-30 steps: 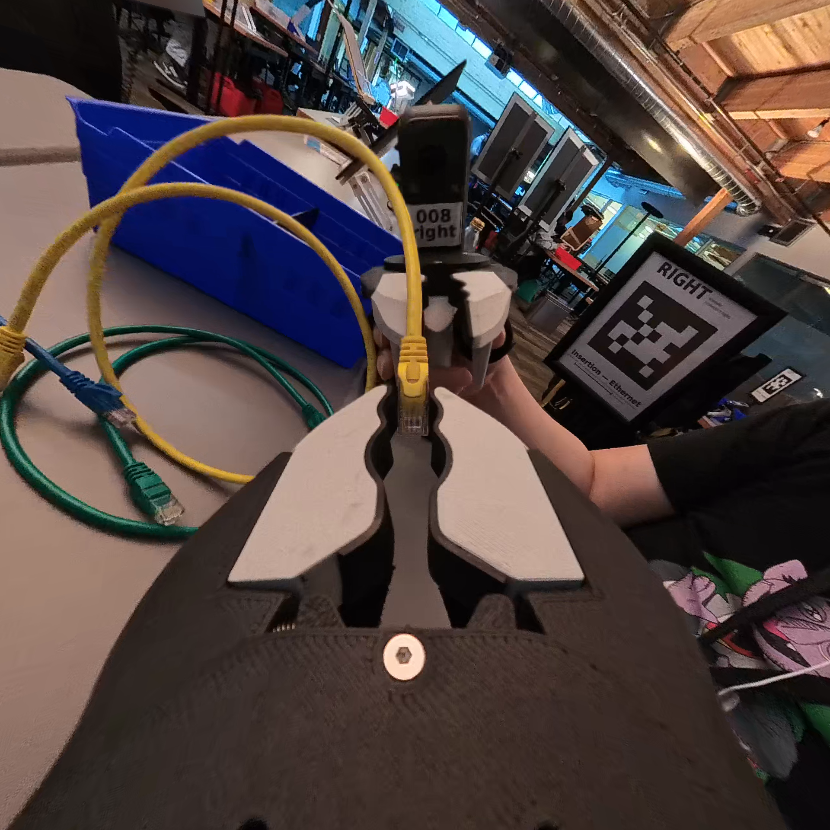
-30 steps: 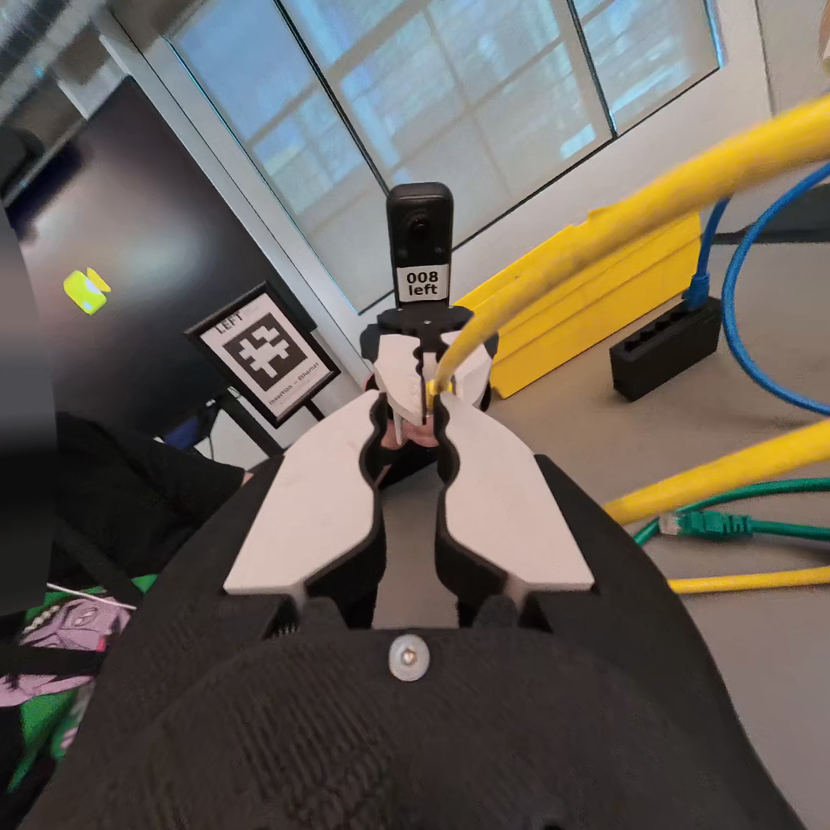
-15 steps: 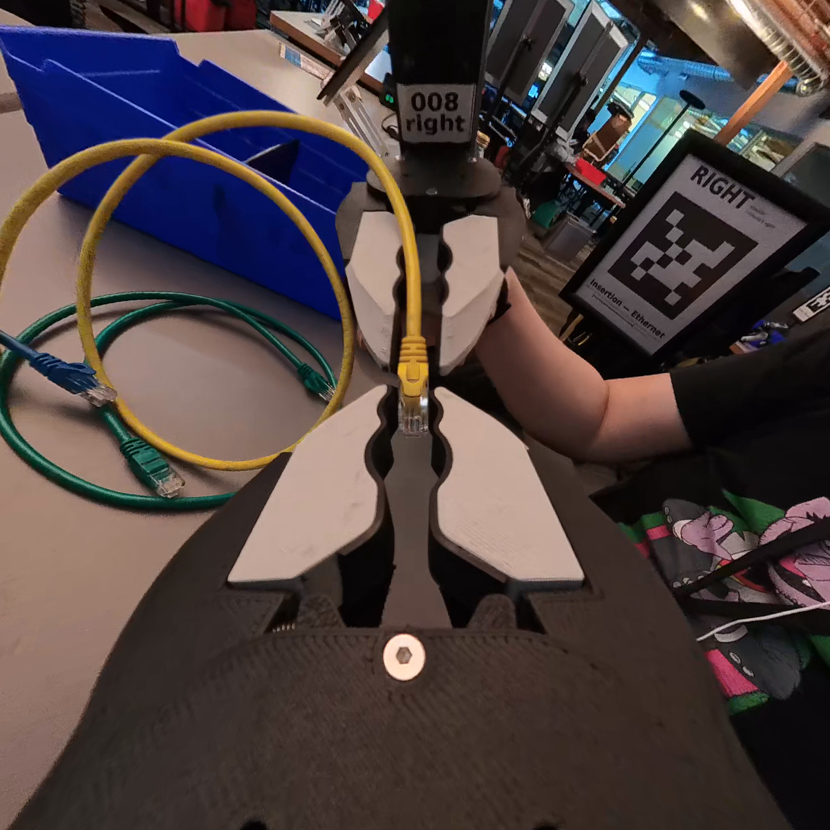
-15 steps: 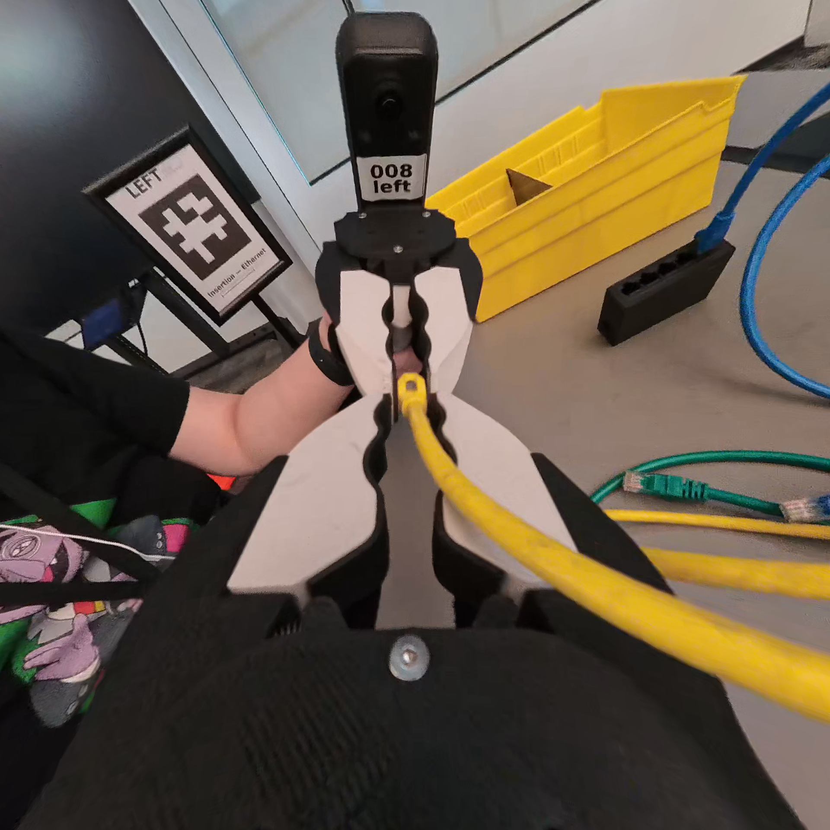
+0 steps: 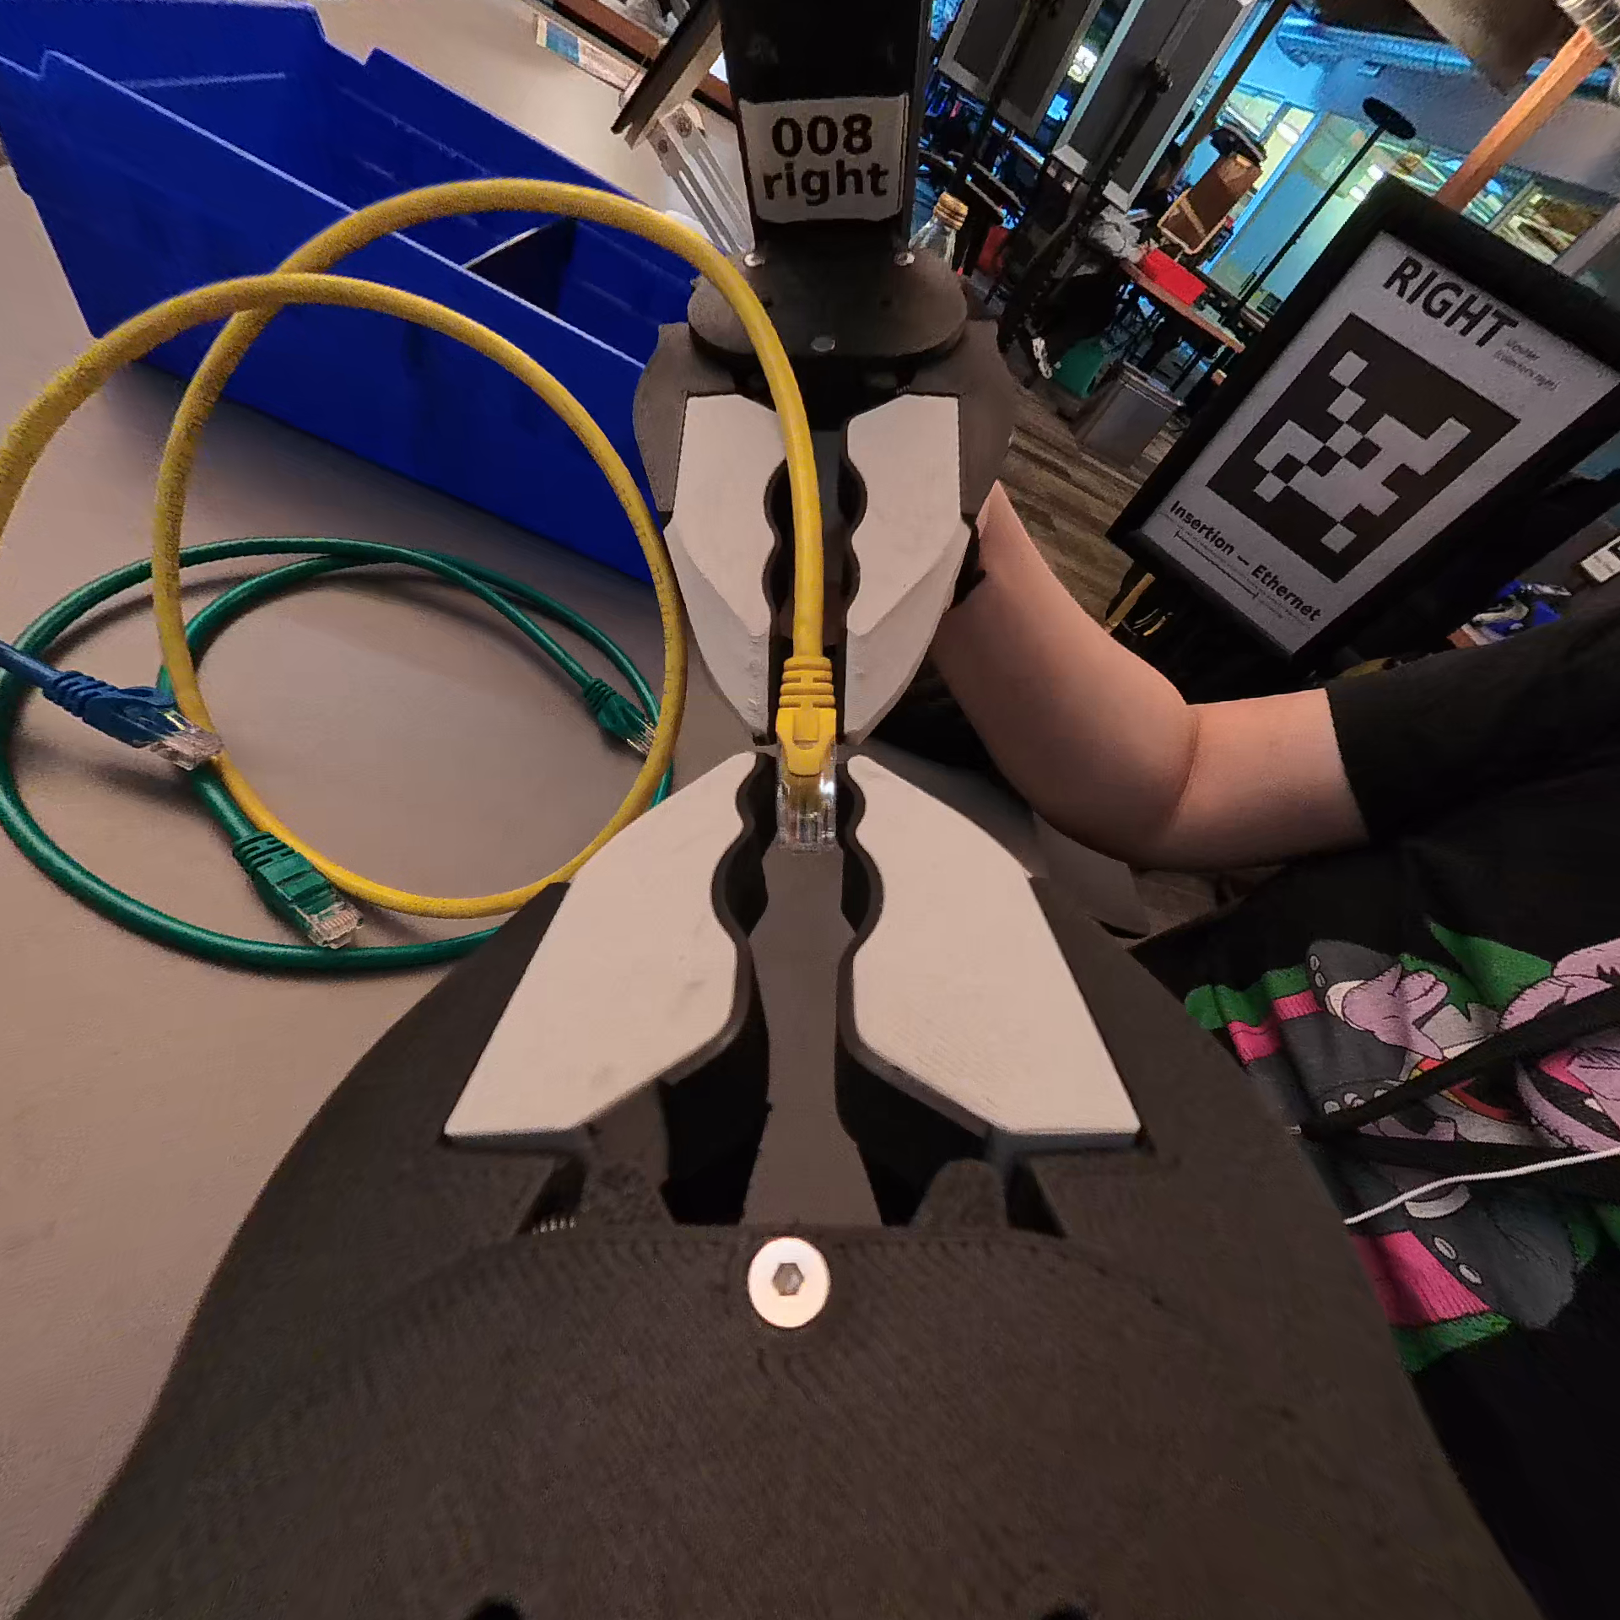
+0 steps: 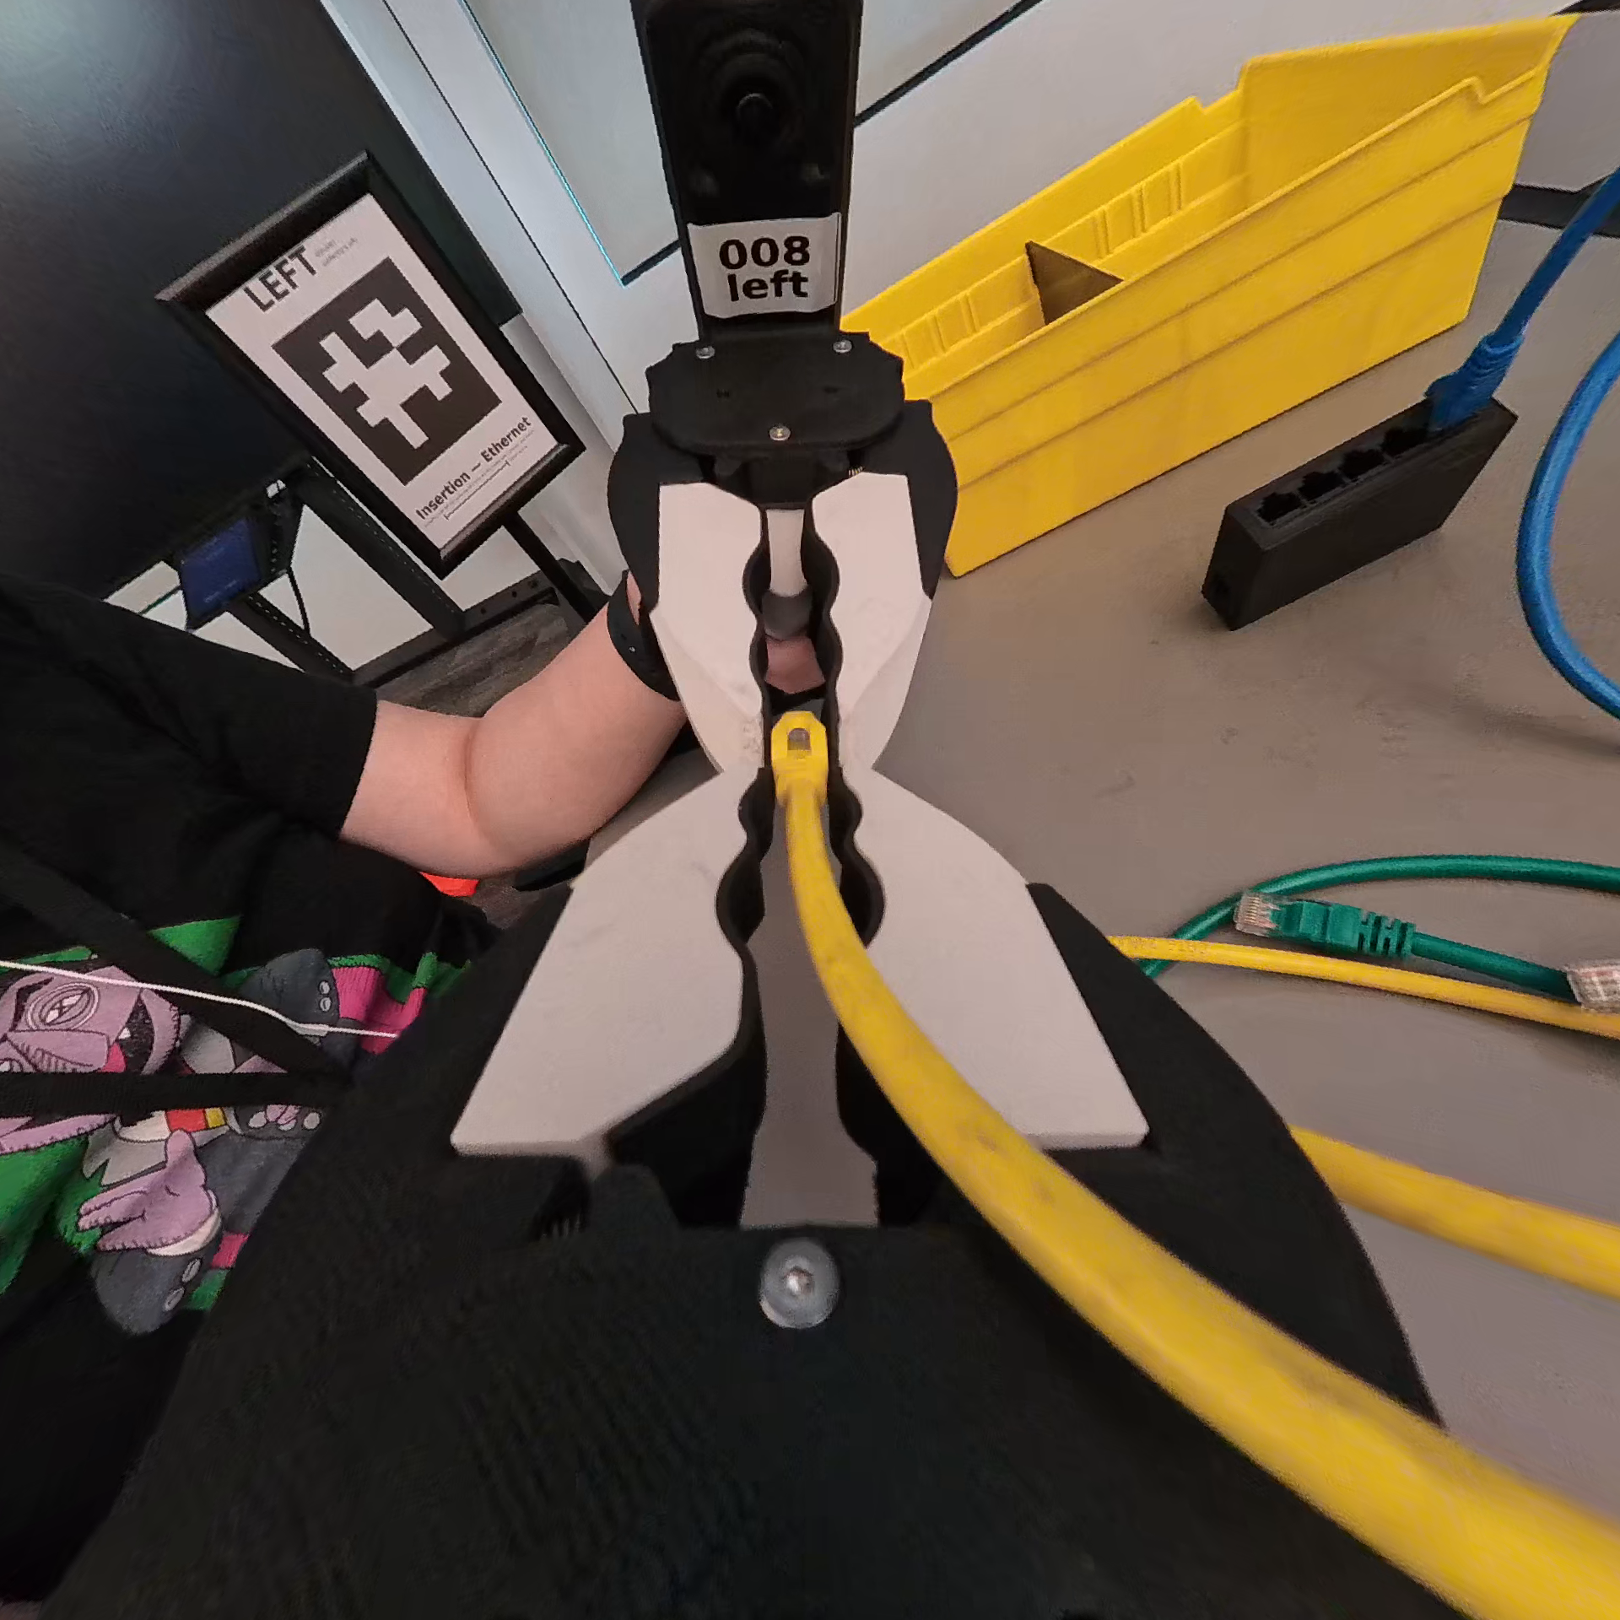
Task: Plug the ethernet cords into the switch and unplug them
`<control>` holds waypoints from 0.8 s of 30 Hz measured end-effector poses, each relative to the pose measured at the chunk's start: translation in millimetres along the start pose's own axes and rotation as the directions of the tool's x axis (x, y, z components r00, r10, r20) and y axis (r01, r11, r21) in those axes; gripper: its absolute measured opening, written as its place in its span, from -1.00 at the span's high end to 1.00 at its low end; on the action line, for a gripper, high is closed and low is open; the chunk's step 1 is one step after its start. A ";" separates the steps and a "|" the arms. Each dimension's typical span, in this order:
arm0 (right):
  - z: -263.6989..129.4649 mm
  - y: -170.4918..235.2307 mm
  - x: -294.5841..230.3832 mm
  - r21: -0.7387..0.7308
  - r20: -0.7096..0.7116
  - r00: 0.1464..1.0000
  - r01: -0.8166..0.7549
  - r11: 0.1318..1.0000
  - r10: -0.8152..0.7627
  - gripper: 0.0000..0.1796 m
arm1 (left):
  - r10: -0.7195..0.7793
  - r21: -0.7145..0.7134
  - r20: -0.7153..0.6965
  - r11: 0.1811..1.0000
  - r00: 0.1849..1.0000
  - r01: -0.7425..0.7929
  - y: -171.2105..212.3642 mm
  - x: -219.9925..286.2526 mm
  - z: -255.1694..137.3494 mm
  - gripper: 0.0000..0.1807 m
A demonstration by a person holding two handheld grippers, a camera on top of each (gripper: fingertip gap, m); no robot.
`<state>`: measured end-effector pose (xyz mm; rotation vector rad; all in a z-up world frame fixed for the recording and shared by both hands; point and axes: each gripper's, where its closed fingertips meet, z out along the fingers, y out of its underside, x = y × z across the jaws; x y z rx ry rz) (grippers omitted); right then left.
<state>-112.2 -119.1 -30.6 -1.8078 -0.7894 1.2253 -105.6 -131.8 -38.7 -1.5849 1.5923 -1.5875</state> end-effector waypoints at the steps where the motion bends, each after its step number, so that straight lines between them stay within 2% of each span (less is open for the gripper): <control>1: 0.1 0.6 0.0 -0.003 0.001 1.000 -0.002 1.000 0.002 0.86 | -0.003 -0.002 -0.001 1.000 1.000 0.003 0.3 -0.2 0.2 0.87; 5: -1.2 -3.3 0.4 0.018 -0.017 0.999 0.034 0.999 -0.034 0.86 | -0.004 0.033 -0.005 0.999 1.000 0.005 -4.8 -0.2 -0.9 0.87; 10: 0.0 -2.1 -1.0 0.035 -0.014 0.997 0.073 0.997 -0.073 0.86 | -0.009 0.011 -0.006 1.000 1.000 0.009 -2.1 1.0 -0.6 0.87; 20: 0.2 0.2 0.6 0.051 -0.001 0.998 0.059 0.997 -0.059 0.86 | 0.023 -0.005 0.018 1.000 1.000 -0.023 0.3 -1.5 1.1 0.87; 24: -1.5 -0.8 3.8 0.044 -0.056 0.994 0.101 0.994 -0.099 0.86 | 0.053 0.008 0.071 0.999 0.996 -0.054 -2.4 -6.8 0.3 0.86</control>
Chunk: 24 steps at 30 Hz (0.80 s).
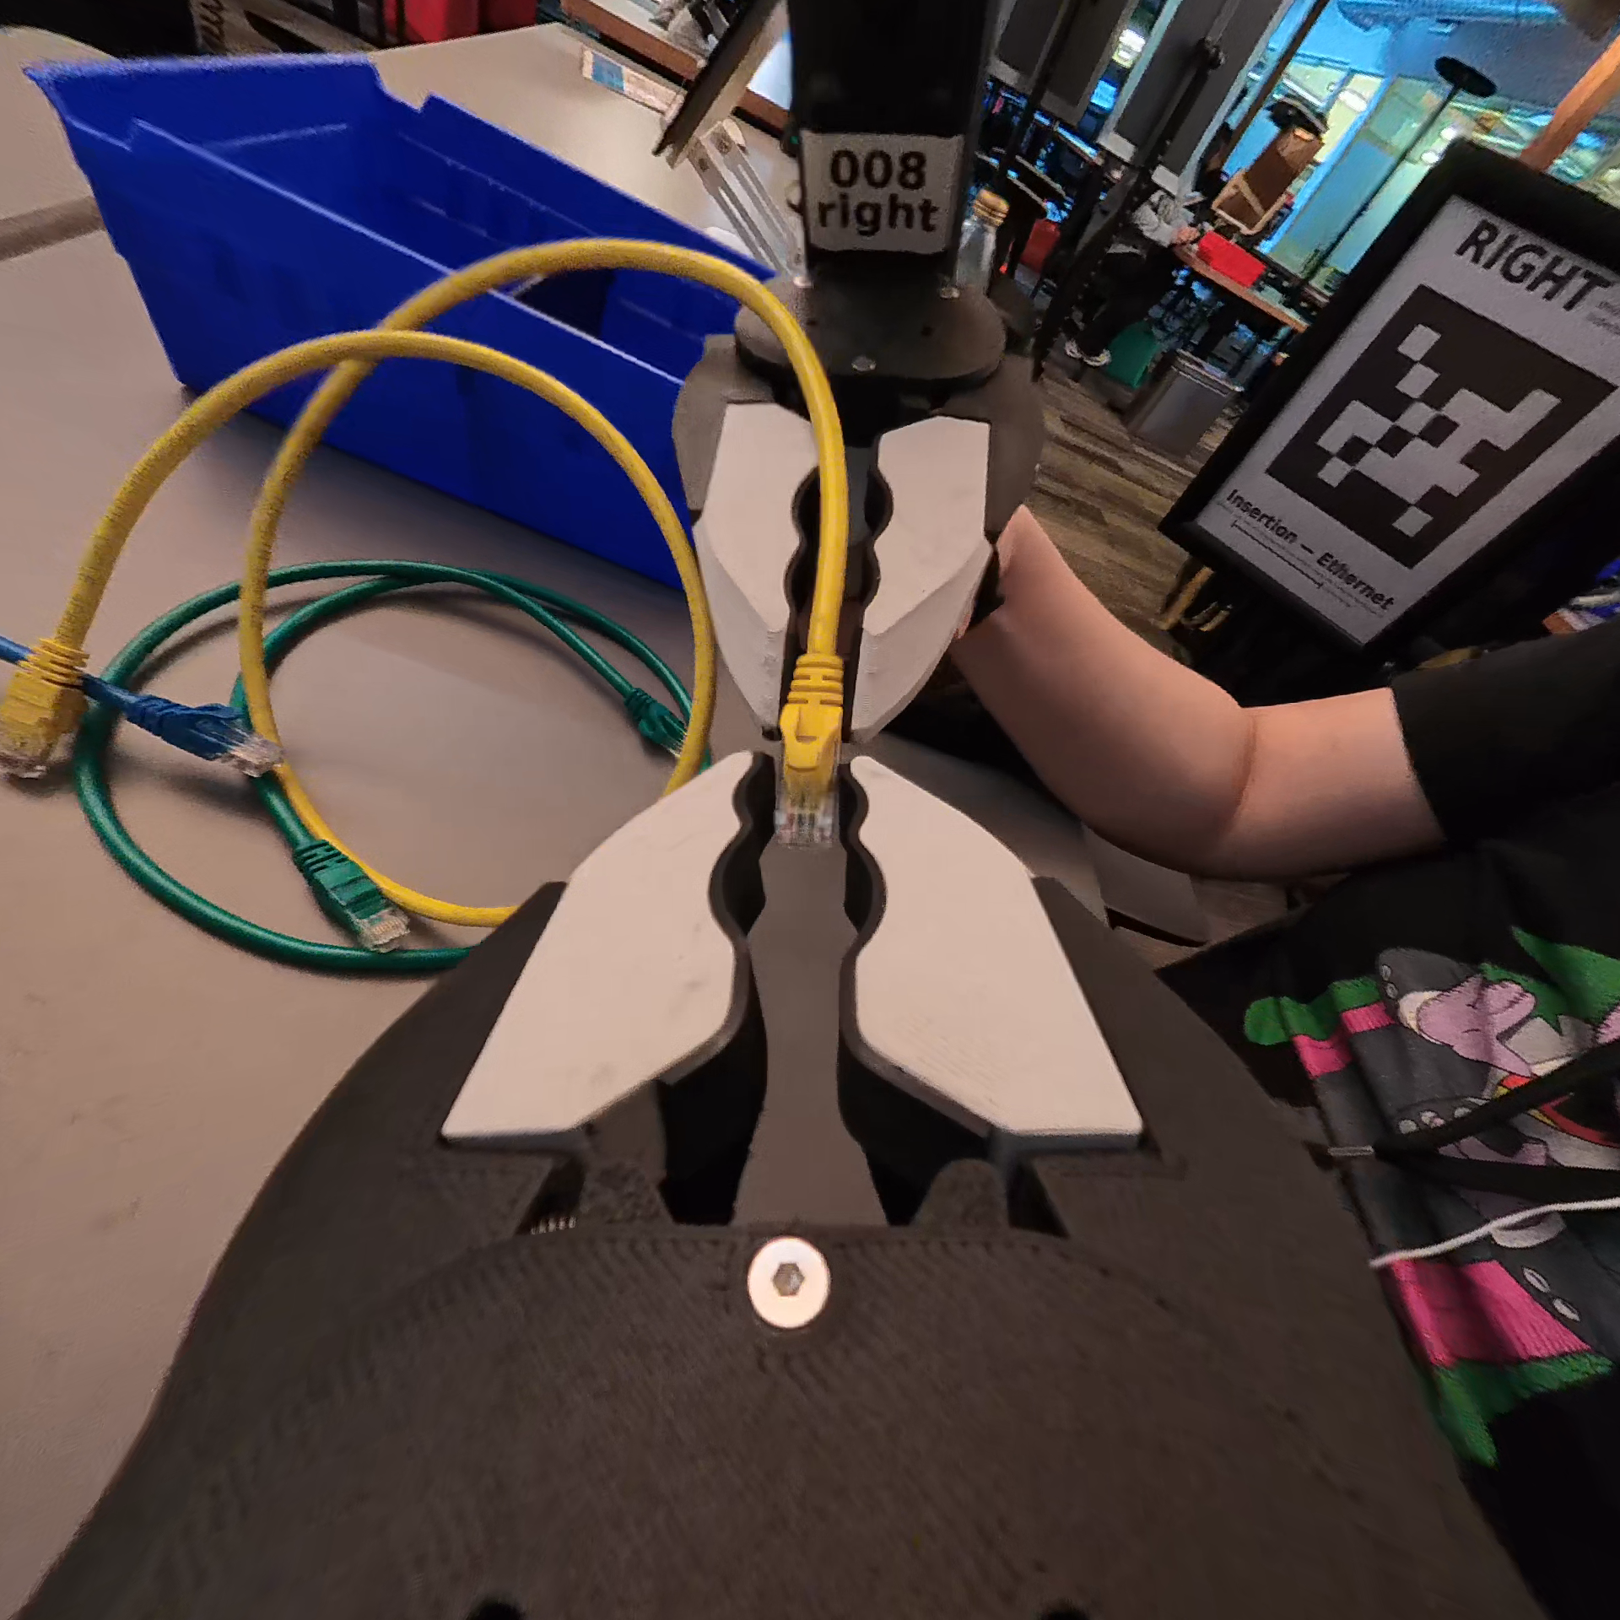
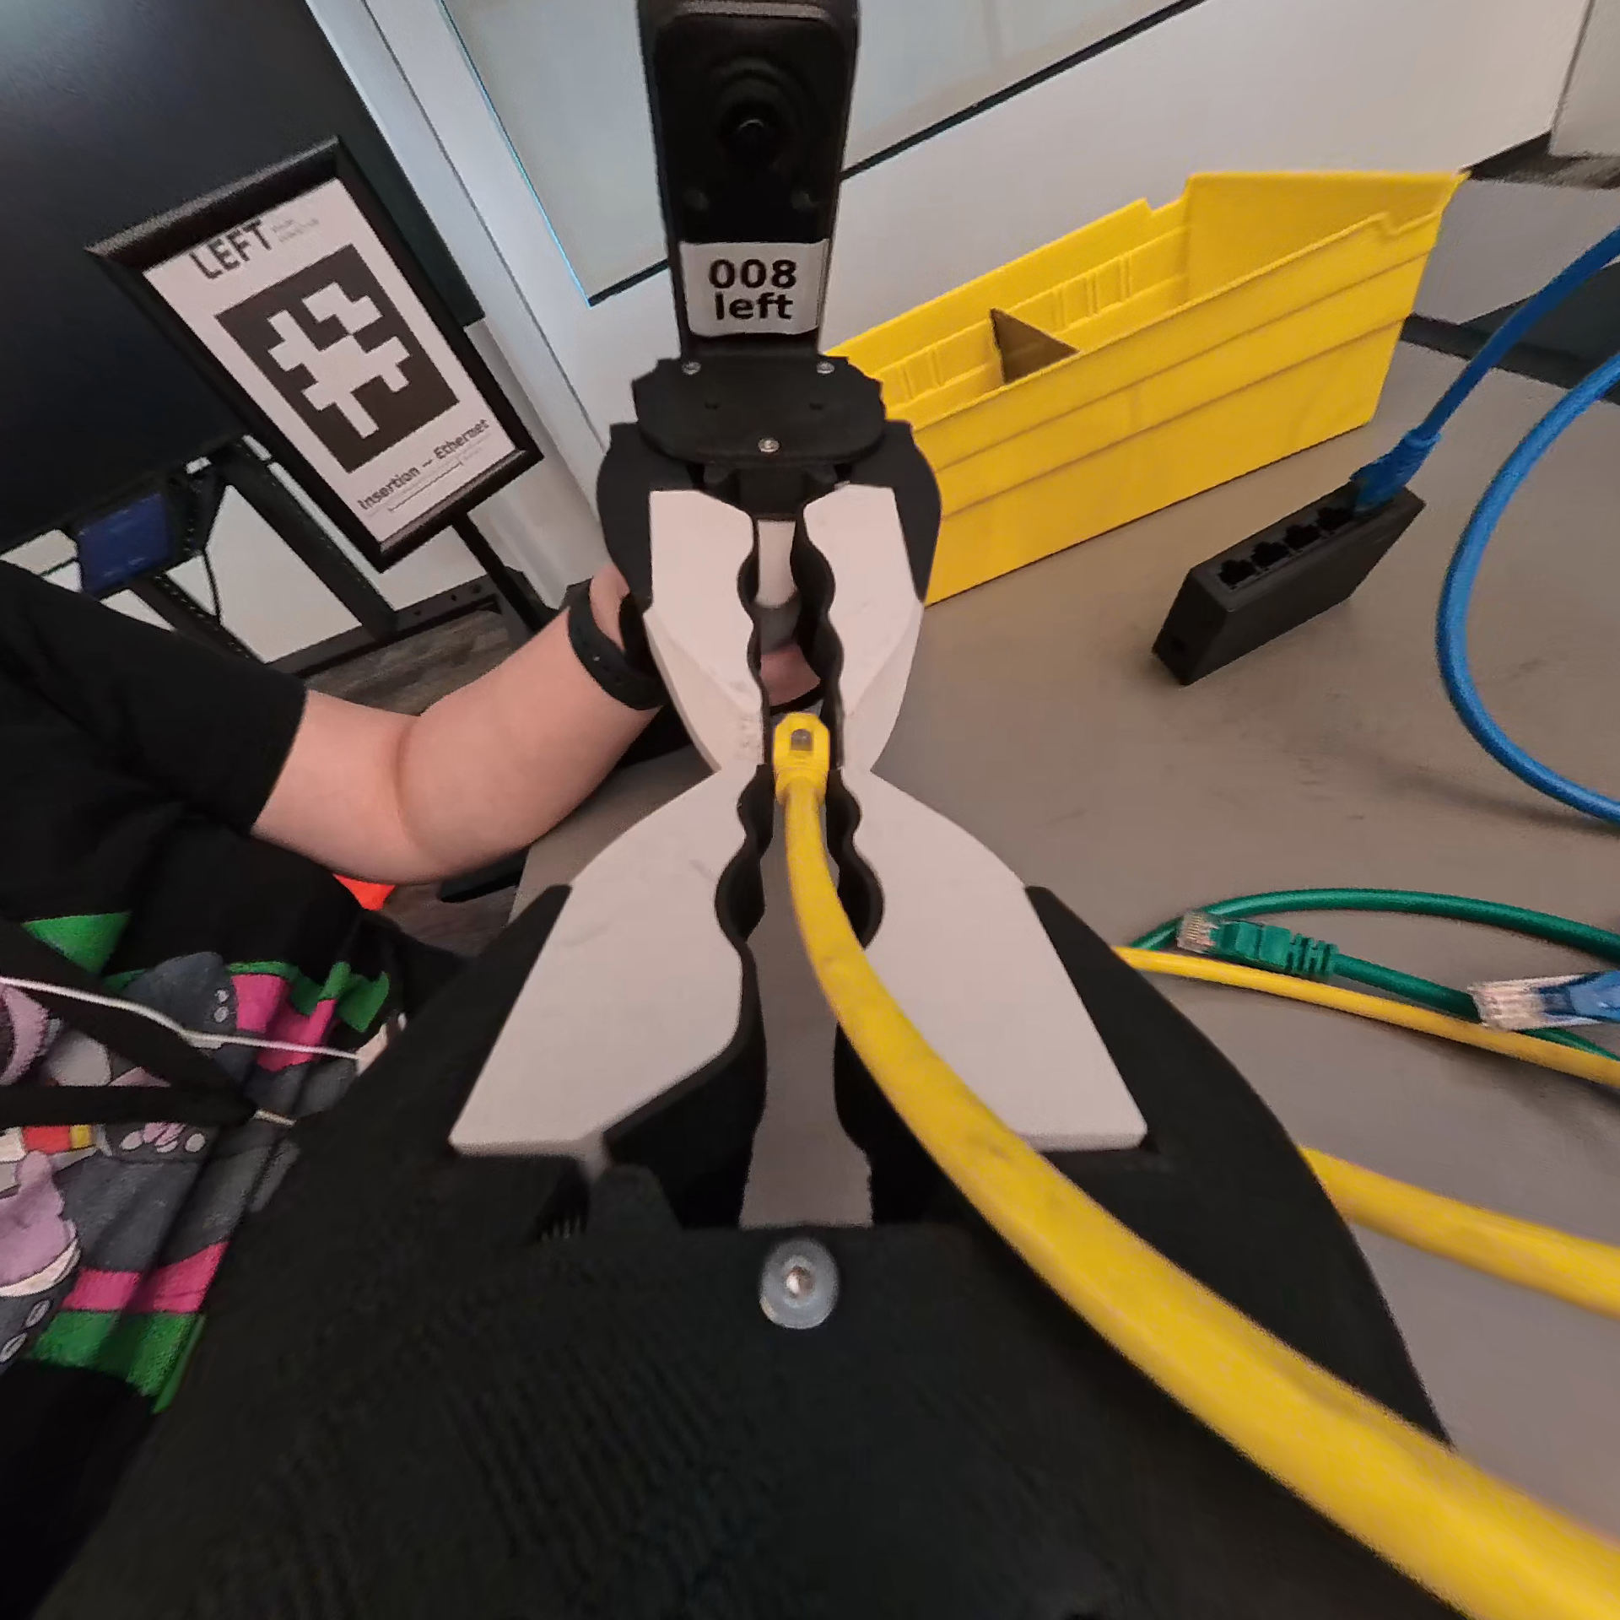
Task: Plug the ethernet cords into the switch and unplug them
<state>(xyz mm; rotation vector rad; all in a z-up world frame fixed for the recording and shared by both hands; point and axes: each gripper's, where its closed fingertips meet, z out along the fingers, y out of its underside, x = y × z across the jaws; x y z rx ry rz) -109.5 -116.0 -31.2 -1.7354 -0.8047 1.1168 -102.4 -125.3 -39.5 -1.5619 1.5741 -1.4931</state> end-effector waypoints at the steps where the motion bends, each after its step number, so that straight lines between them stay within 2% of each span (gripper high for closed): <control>1: -1.1 -1.0 1.8 0.008 -0.011 1.000 0.000 1.000 0.000 0.86 | 0.015 0.001 0.044 1.000 0.999 -0.015 -0.9 -4.8 -3.1 0.81; 3: -3.7 -1.7 5.7 0.027 -0.018 1.000 -0.023 0.999 0.024 0.86 | 0.049 0.006 0.169 0.999 0.984 -0.051 -3.7 -19.8 -15.6 0.62; 6: -7.3 -2.4 12.6 0.052 -0.042 0.998 -0.053 0.997 0.055 0.86 | 0.037 0.065 0.417 0.995 0.908 -0.070 -15.0 -51.8 -47.1 0.54; 7: -7.7 -3.1 13.2 0.057 -0.045 0.997 -0.055 0.997 0.058 0.86 | 0.018 0.100 0.539 0.991 0.842 -0.086 -21.0 -67.8 -62.5 0.47; 9: -7.7 -3.4 15.4 0.057 -0.060 0.997 -0.055 0.997 0.058 0.86 | -0.033 0.174 0.758 0.973 0.651 -0.153 -30.8 -95.6 -96.2 0.46; 11: -6.6 -3.1 16.4 0.052 -0.067 0.996 -0.053 0.997 0.056 0.86 | -0.050 0.169 0.871 0.964 0.488 -0.203 -27.7 -113.1 -111.5 0.32; 15: -4.8 -3.7 15.1 0.050 -0.066 0.997 -0.048 0.998 0.051 0.86 | 0.066 -0.042 0.974 0.993 0.218 -0.114 9.1 -153.1 -109.5 0.04; 18: -4.8 -3.2 15.5 0.047 -0.074 0.996 -0.046 0.998 0.049 0.86 | 0.104 -0.102 0.991 0.994 0.086 -0.031 30.5 -177.9 -108.7 -0.07; 20: -5.1 -3.4 15.4 0.049 -0.076 0.996 -0.044 0.998 0.048 0.86 | 0.093 -0.093 0.994 0.996 0.057 -0.002 37.7 -190.1 -109.5 -0.06; 24: -6.3 -3.4 16.6 0.049 -0.088 0.995 -0.042 0.998 0.047 0.86 | 0.066 -0.072 0.996 0.992 0.055 0.102 50.7 -208.1 -111.6 0.01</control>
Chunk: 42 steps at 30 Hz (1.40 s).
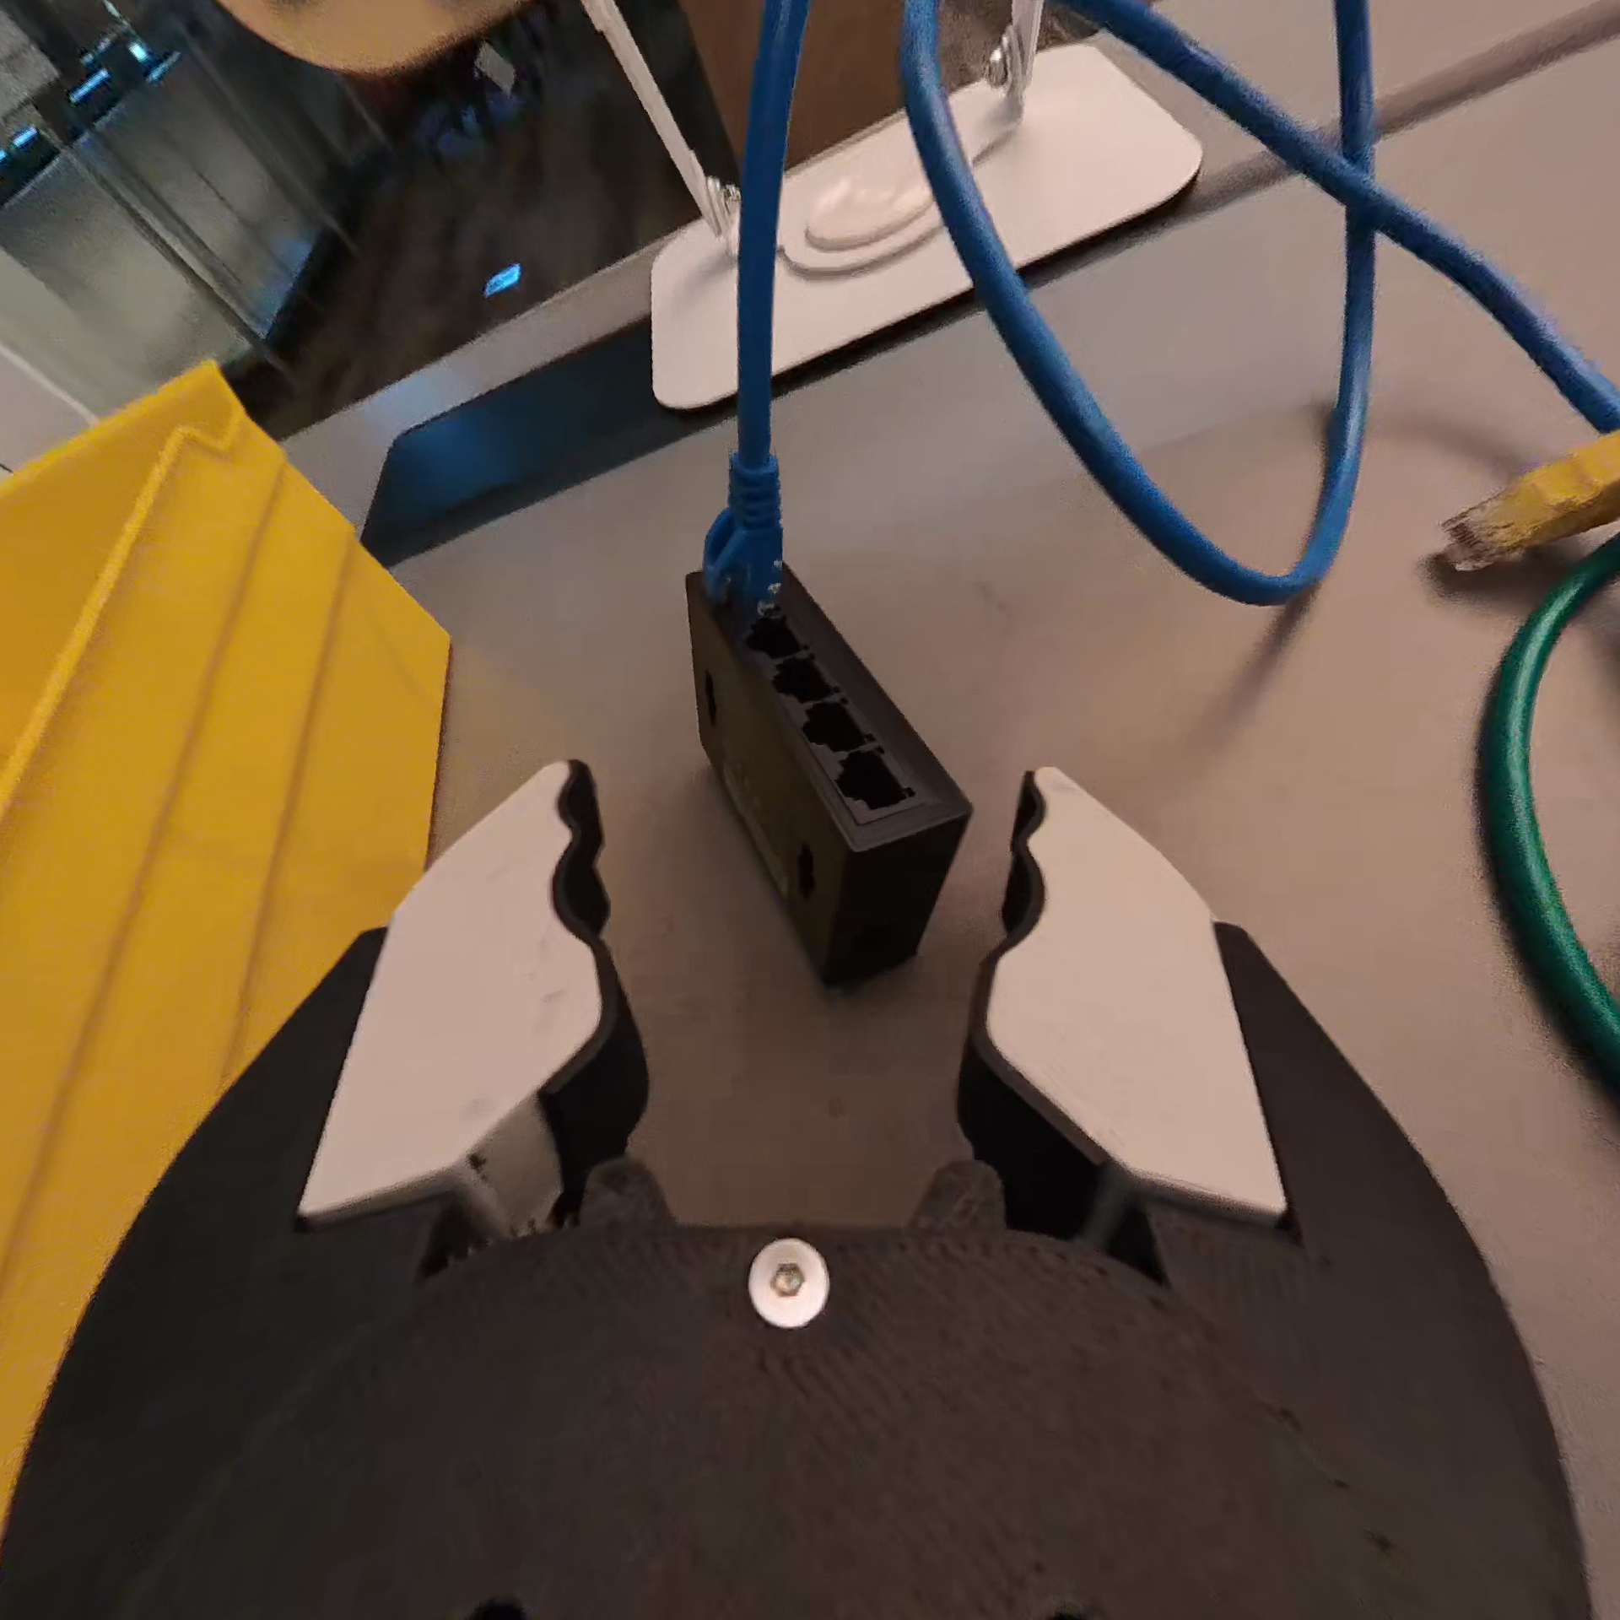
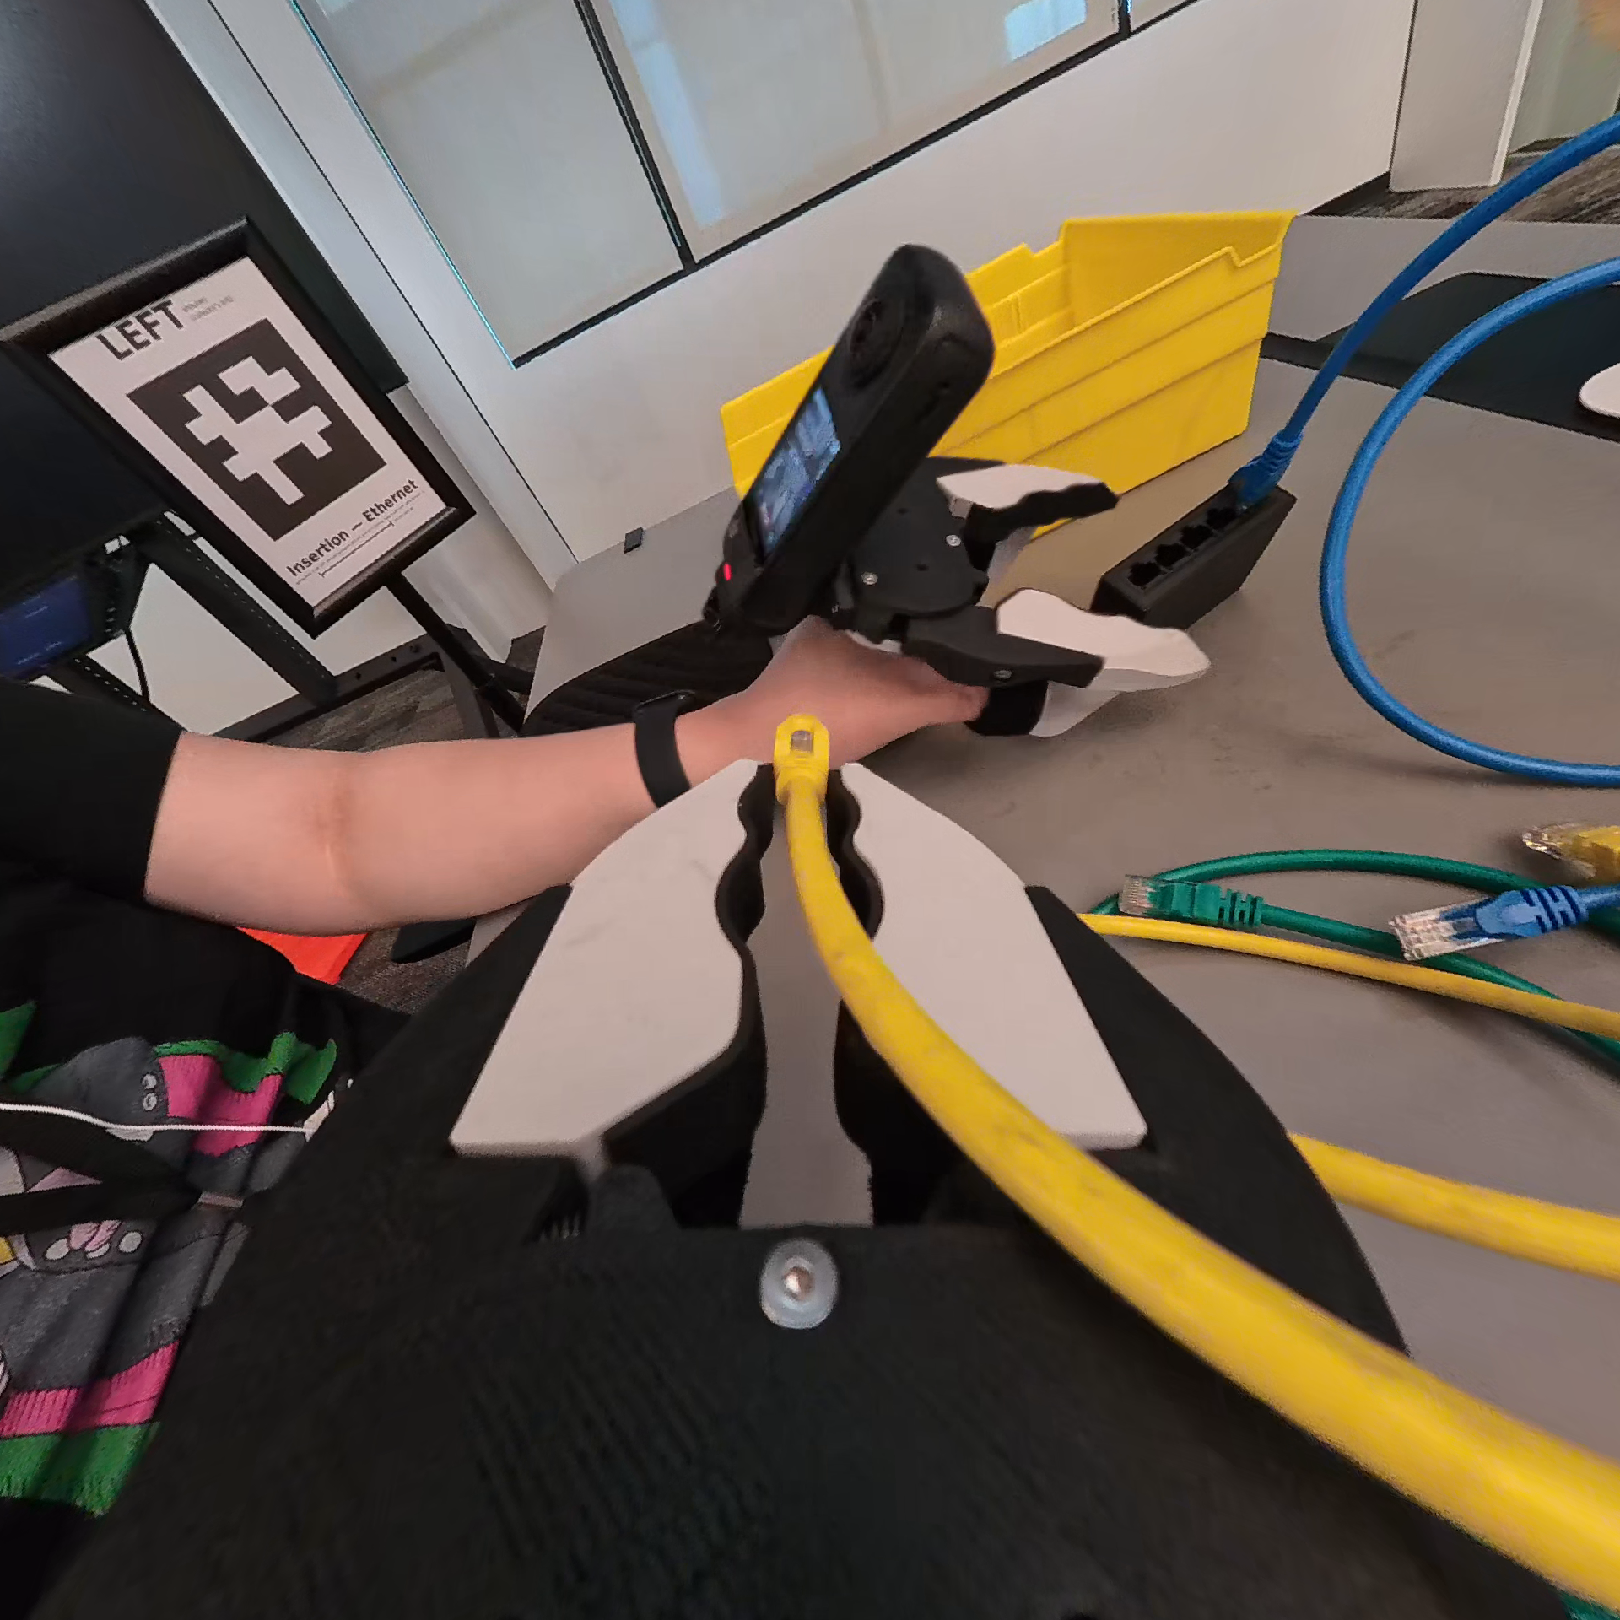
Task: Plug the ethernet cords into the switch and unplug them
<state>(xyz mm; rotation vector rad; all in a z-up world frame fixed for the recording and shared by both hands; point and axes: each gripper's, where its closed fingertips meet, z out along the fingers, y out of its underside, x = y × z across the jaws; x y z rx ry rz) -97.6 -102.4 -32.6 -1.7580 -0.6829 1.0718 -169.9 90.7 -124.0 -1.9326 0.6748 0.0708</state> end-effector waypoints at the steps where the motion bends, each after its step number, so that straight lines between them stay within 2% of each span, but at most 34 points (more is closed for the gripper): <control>1: -0.1 -0.2 0.1 0.001 0.000 1.000 -0.001 1.000 0.001 0.86 | 0.005 -0.011 0.004 1.000 1.000 -0.005 1.2 -0.6 1.7 0.10; 4: -0.2 0.1 2.0 -0.002 -0.012 1.000 0.000 1.000 0.000 0.86 | 0.020 -0.054 0.005 0.998 1.000 -0.020 6.5 -1.8 6.6 0.24; 7: -1.7 -0.4 4.3 0.002 -0.029 1.000 -0.003 1.000 0.003 0.86 | 0.011 -0.099 -0.027 0.995 1.000 -0.014 11.7 -3.1 12.8 0.57; 10: -5.1 -3.2 8.5 0.018 -0.053 0.999 -0.008 1.000 0.009 0.86 | -0.021 -0.083 -0.071 0.996 0.997 0.015 10.8 -8.9 14.8 0.63; 13: -8.8 -12.0 14.8 0.041 -0.089 0.996 -0.016 0.999 0.020 0.86 | -0.088 0.011 -0.144 0.996 0.986 0.091 -4.3 -13.3 3.3 0.71; 15: -9.8 -24.5 15.5 0.065 -0.092 0.995 -0.025 0.998 0.031 0.86 | -0.088 0.080 -0.182 0.991 0.979 0.104 -21.1 -14.9 -9.6 0.71; 22: -6.9 -87.7 10.9 0.089 -0.088 0.996 -0.009 0.996 0.017 0.86 | 0.021 0.328 -0.187 0.944 0.982 0.042 -65.0 -22.2 -61.0 0.71; 25: -5.5 -108.5 14.9 0.077 -0.100 0.995 0.005 0.997 0.002 0.86 | -0.038 0.277 -0.325 0.952 0.945 0.134 -57.7 -3.8 -62.1 0.71; 27: -5.8 -113.6 24.5 0.048 -0.141 0.990 0.026 0.999 -0.018 0.86 | -0.137 0.196 -0.475 0.947 0.869 0.256 -49.6 17.2 -58.4 0.71; 29: -6.7 -117.8 30.8 0.042 -0.155 0.987 0.041 0.998 -0.034 0.86 | -0.183 0.135 -0.532 0.946 0.827 0.296 -40.9 28.6 -50.5 0.71; 33: -8.4 -128.4 36.2 0.027 -0.143 0.988 0.054 0.998 -0.050 0.86 | -0.195 0.074 -0.576 0.955 0.794 0.289 -28.0 43.6 -40.2 0.71; 37: -6.3 -133.8 38.0 -0.027 -0.145 0.983 0.112 0.993 -0.115 0.86 | -0.075 0.122 -0.522 0.979 0.850 0.162 -20.4 47.4 -37.2 0.71; 42: -3.7 -123.5 39.3 -0.041 -0.091 0.988 0.120 0.992 -0.123 0.86 | -0.024 0.061 -0.490 0.996 0.871 0.062 -7.0 54.8 -27.8 0.68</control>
